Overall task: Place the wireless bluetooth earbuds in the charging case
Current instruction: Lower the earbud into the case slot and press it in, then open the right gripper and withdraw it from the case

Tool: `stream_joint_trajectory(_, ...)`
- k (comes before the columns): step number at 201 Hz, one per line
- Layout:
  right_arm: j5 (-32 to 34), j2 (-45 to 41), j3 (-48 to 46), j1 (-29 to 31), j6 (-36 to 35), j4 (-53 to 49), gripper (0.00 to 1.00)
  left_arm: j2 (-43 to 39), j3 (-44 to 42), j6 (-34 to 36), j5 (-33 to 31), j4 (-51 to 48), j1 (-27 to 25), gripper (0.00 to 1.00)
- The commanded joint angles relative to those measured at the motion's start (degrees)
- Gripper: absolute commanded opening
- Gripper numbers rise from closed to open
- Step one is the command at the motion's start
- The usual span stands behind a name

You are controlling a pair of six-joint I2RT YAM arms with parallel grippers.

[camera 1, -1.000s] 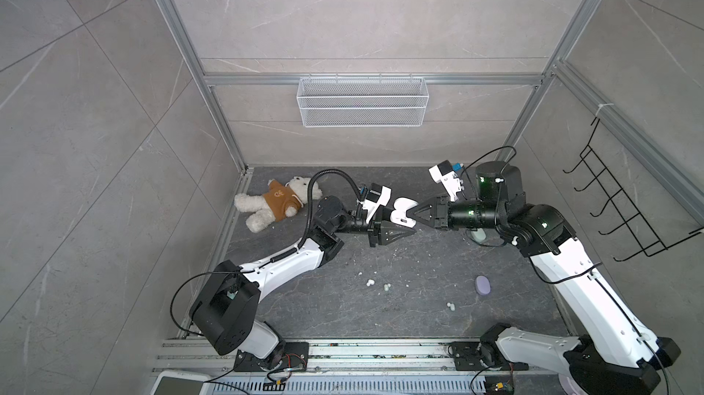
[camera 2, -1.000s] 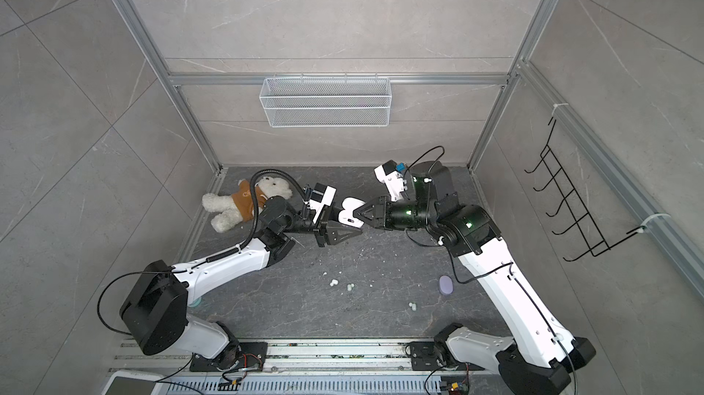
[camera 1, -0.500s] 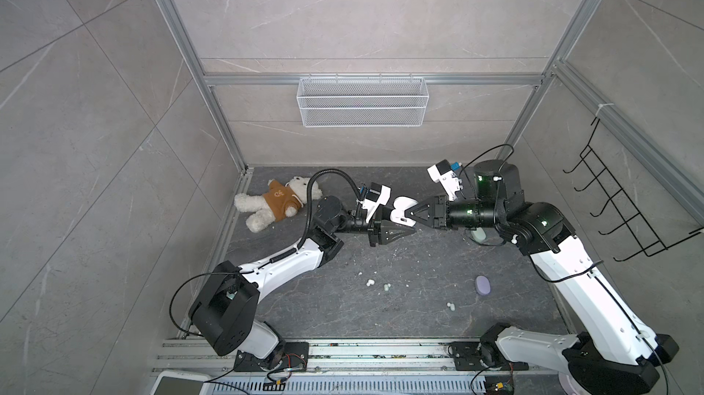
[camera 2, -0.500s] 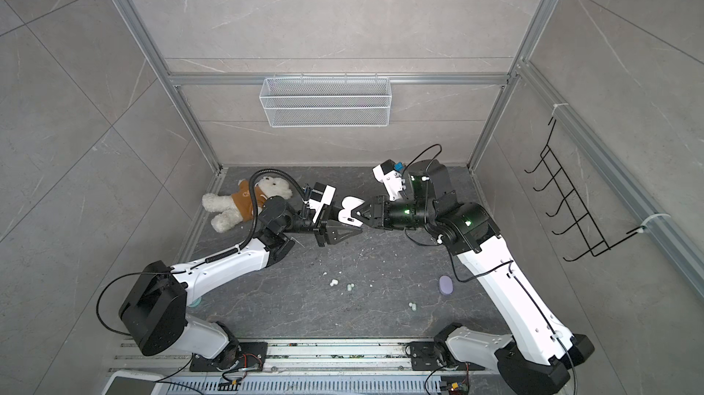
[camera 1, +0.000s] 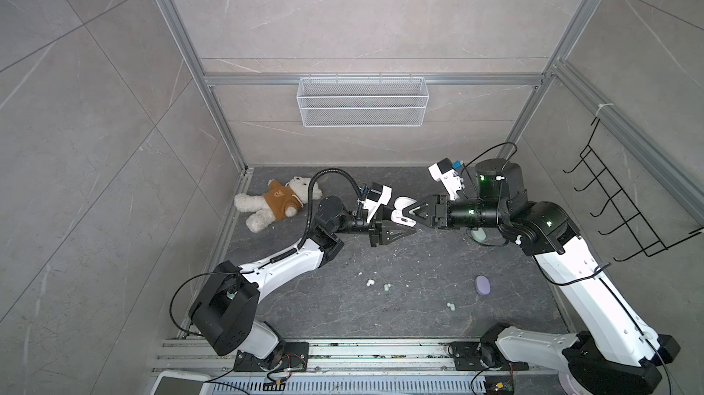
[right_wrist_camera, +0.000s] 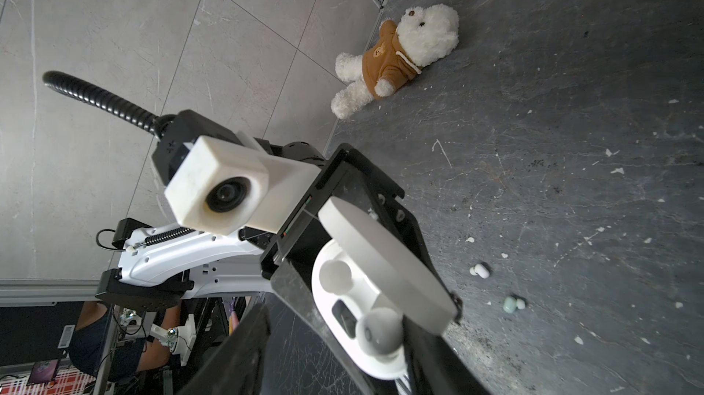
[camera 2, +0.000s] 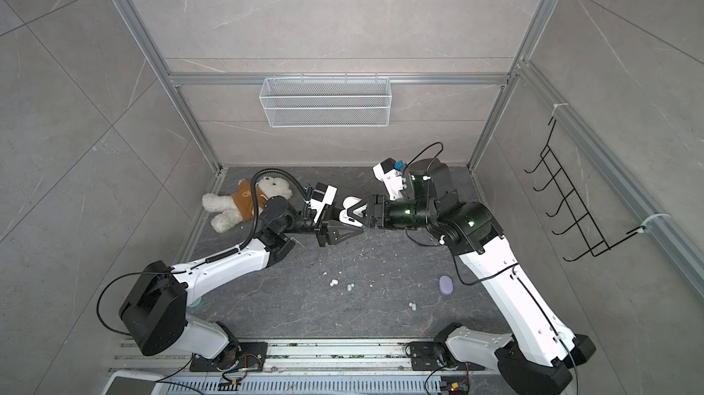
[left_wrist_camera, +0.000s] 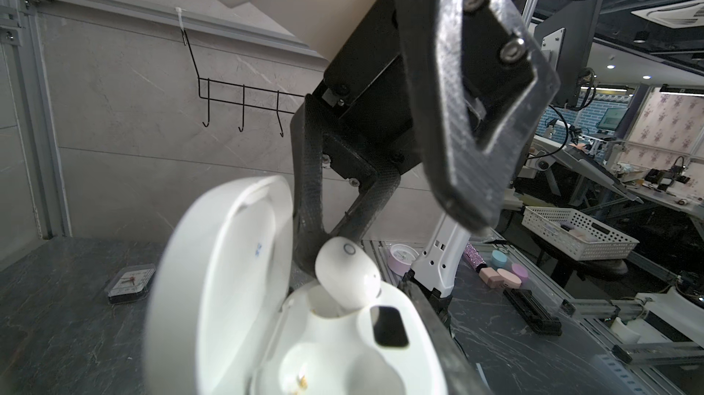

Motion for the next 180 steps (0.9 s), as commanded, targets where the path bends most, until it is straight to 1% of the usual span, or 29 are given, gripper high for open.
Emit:
stream_joint_trajectory(1,3.5,1.1,1.3,0.1,-1.2,-1.4,0.65,-3.6,1.9,0.8,2.5,4.6,-1.0,0.15)
stream_joint_trajectory(47,4.0,1.5,2.5,0.6,-1.5,-1.7,0.74,-3.8,2.0,1.0,2.6,4.1,-1.0,0.14)
stream_joint_trajectory(88,4.0,1.9,3.2,0.9,-1.4,-1.5,0.79,-3.6,2.1,0.9,2.7,4.0,-1.0,0.14)
stream_joint_trajectory(124,5.1,1.7,4.0,1.0,-1.5,-2.3,0.82,-3.6,1.8,1.2,2.5,3.7,-1.1,0.14)
stream_joint_trajectory(180,4.4,0.6,5.0,1.3,-0.6,-4.4,0.82,-3.3,1.6,2.6,1.7,2.2,-1.1,0.14)
